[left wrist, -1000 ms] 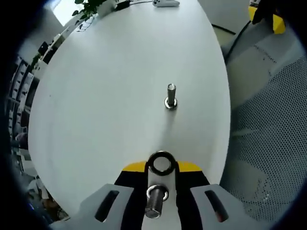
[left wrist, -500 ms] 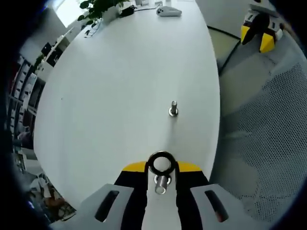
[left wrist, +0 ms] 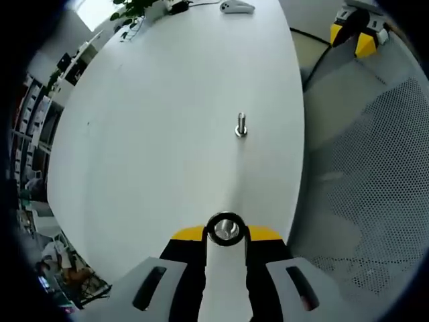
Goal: Place the washer onto the threaded stud by aligning its center hole with the stud, sliding it down to the base, and recovering from edge contact or off-axis alignment until the washer reaches the visible bottom stop.
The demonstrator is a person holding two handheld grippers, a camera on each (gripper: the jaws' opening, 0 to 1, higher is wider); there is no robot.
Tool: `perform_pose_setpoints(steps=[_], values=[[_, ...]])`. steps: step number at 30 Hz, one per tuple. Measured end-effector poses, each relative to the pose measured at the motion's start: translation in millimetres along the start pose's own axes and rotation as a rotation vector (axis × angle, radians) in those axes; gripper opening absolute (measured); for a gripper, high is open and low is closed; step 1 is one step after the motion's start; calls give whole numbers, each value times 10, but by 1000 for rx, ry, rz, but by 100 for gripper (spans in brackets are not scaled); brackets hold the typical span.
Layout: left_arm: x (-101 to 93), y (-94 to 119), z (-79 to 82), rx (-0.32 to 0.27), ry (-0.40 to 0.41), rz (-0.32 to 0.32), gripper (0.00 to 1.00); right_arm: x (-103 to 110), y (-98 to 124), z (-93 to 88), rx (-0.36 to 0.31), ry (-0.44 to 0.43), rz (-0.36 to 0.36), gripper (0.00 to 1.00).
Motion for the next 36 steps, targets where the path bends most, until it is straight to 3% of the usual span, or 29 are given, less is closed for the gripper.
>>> perform_pose_setpoints(steps=[11,26,36], values=[[1,-118,-128,26,18,-8,19,0,3,-5,2,-1,-1,26],[22,-150,-156,34,17,-4,19,-4,-2,-7,9,1,-3,26],[20,-335,-207,51,17,-18,19,-9,-4,-12,17,0,-6,26]])
Point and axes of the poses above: the point that each gripper's makers call its tool centre point, and the gripper's own axes: y roughly backward along the fingers, x roughly to its left, z roughly out of its top, the point moved 7 cm from there along y, roughly backward along the fingers, and after that the axes turned 12 degrees about -x, right-handed, at the moved point
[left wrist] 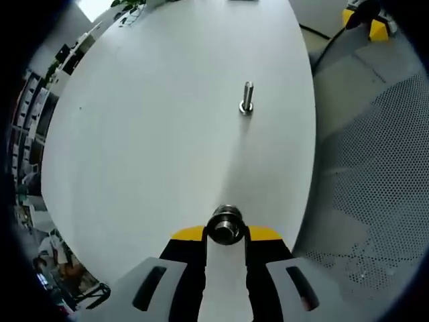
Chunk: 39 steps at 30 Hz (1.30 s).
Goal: Place the washer onto the threaded stud by aligning its center hole with the stud, sliding it down to the base, and recovering from edge contact or off-axis alignment until the washer reaches the visible bottom stop.
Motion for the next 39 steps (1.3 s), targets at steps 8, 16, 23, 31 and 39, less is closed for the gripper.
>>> perform_pose_setpoints(steps=[8,16,23,31,39], values=[[9,-135,-39,18,29,-8,19,-3,1,-2,-1,-2,-4,26],[-6,-268,-59,28,26,-9,19,-4,3,-2,0,-3,-4,26],[-16,-293,-58,32,43,-13,19,-7,2,-1,-1,-4,-2,26],[-46,-305,43,26,48,-21,19,-2,0,-3,4,1,2,26],[-59,-360,265,20,6,-32,19,5,2,-2,4,0,2,26]])
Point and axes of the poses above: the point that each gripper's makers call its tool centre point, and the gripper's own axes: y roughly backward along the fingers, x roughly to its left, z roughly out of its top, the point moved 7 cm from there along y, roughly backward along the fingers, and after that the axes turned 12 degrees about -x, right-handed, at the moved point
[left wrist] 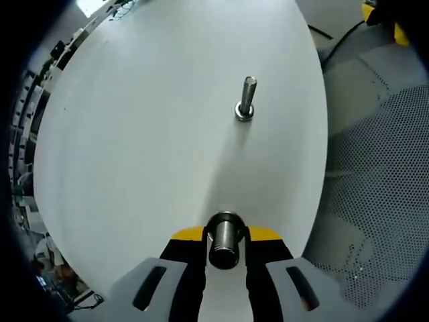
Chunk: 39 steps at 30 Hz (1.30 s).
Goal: Place the washer onto the threaded stud by aligning its center hole with the stud, sliding it down to the base, and recovering from edge contact or off-axis alignment until the washer reaches the visible bottom stop.
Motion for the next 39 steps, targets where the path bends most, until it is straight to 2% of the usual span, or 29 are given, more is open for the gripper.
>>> perform_pose_setpoints(steps=[7,17,33,37,39], values=[[5,-77,129,-9,-9,3,19,-5,1,3,-6,-2,0,26],[19,-126,268,23,-38,2,19,-3,1,8,-11,-2,4,26],[51,-149,340,19,2,5,19,4,-4,-1,1,2,11,26],[47,-147,347,20,1,5,19,7,-4,-4,4,3,11,26],[44,-149,338,5,-31,-10,20,5,-4,-4,4,2,10,26]])
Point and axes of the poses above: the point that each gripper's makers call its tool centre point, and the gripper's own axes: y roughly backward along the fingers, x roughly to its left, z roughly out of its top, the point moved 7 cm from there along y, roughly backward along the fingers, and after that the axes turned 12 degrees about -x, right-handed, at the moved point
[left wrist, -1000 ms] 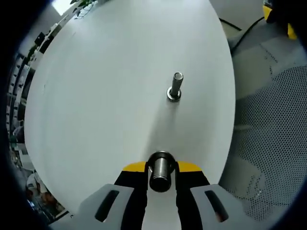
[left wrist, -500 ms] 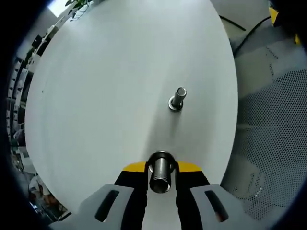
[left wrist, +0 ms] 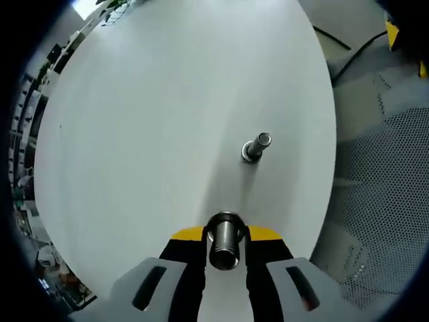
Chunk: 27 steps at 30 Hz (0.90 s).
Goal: Place the washer onto the threaded stud by aligning its center hole with the stud, sliding it down to the base, and recovering from edge contact or off-axis alignment until the washer reaches the visible bottom stop.
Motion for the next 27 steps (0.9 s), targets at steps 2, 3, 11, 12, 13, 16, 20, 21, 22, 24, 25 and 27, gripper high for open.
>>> perform_pose_setpoints(steps=[2,3,11,12,13,16,20,21,22,24,25,27], values=[[1,9,-16,-9,10,-3,20,-4,3,-1,0,-1,-5,26],[0,12,-21,-18,7,-4,21,-5,3,0,-1,-2,-7,26],[-22,184,-149,-26,48,13,31,-19,5,3,-7,-7,-18,26],[-31,225,-172,-24,56,16,32,-20,5,3,-7,-8,-18,26],[-46,289,-194,-29,54,16,33,-19,4,2,-6,-8,-19,26],[-142,535,-205,-64,58,24,36,-22,3,-2,0,-6,-22,26],[-297,1051,-156,-207,55,67,36,-22,2,-5,6,-5,-27,26],[-329,1147,-151,-243,61,75,36,-21,1,-6,8,-4,-27,26],[-398,1298,-145,-306,78,92,37,-22,1,-10,14,-1,-29,26],[-554,1521,-136,-410,78,114,39,-27,4,-12,16,1,-37,27],[-606,1611,-147,-449,99,132,39,-27,6,-11,16,-2,-43,27],[-761,1798,-201,-549,173,141,39,-23,4,-17,23,-10,-40,27]])
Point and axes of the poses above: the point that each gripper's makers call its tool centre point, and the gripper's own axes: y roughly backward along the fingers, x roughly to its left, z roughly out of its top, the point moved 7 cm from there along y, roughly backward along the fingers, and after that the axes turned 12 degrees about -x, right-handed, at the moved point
